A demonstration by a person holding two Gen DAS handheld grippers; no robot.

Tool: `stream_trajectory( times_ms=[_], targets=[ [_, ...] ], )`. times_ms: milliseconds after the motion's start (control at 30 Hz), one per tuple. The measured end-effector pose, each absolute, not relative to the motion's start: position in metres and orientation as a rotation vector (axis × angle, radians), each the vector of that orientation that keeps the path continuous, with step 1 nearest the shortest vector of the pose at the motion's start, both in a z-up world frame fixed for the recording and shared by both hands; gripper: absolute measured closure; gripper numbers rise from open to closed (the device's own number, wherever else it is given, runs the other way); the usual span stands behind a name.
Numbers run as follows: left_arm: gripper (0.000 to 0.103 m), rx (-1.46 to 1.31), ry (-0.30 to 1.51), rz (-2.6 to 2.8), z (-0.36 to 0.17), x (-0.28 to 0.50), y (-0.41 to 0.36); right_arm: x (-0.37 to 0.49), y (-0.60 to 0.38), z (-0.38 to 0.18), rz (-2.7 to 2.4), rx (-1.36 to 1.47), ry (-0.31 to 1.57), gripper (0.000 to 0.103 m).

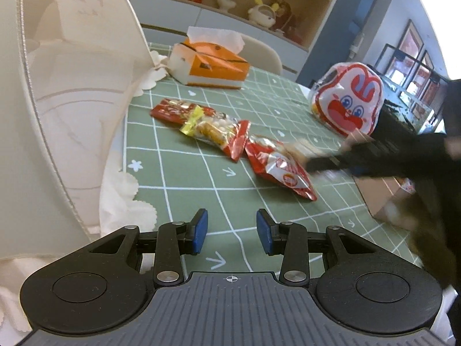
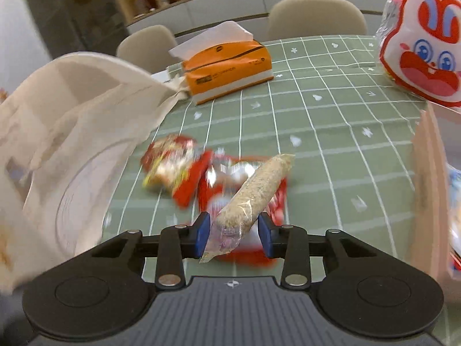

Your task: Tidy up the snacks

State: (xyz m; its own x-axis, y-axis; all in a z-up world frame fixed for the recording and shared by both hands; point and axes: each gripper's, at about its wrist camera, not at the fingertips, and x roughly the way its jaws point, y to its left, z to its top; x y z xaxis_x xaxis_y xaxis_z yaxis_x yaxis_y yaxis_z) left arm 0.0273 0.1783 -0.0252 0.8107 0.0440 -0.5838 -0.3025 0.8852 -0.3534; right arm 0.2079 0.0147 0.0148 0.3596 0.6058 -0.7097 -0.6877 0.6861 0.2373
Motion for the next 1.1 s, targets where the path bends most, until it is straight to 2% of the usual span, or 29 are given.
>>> stream_trajectory(
  times_ms=[233,267,300,367,567,800,900,1000,1100],
  targets=[
    [0.061,-0.441,0.608,0.198,-0.026,0.03,0.172,0.191,-0.034,0.007,0.74,-0.168,0.844,0.064],
    [0.061,-0.442,0.608,0.201,-0.026,0.03,0.172,0.191,-0.037,0.009,0.727,-0.171,0.824,0.06],
    [0.061,-0.443,0.609,0.203,-0.026,0.03,0.172,0.192,-0.038,0.011,0.725,-0.168,0.803,0.049],
    [0.061,-0.443,0.608,0.204,-0.026,0.03,0.172,0.192,-0.034,0.018,0.739,-0.153,0.758,0.036],
    [0.061,-0.47,0.565,0.237,-0.021,0.021,0.178,0.196,0.035,0.033,0.921,-0.139,0.71,0.025],
    [0.061,-0.481,0.613,0.263,-0.023,0.02,0.188,0.22,0.14,0.014,1.021,-0.371,0.586,0.025],
    [0.062,-0.466,0.623,0.256,-0.024,0.021,0.186,0.23,0.162,-0.002,1.042,-0.48,0.615,0.024],
    [0.062,-0.485,0.619,0.247,-0.024,0.019,0.189,0.235,0.166,-0.009,1.057,-0.496,0.626,0.017],
    [0.062,-0.491,0.618,0.248,-0.025,0.018,0.19,0.244,0.16,-0.01,1.062,-0.432,0.714,0.019]
  ],
)
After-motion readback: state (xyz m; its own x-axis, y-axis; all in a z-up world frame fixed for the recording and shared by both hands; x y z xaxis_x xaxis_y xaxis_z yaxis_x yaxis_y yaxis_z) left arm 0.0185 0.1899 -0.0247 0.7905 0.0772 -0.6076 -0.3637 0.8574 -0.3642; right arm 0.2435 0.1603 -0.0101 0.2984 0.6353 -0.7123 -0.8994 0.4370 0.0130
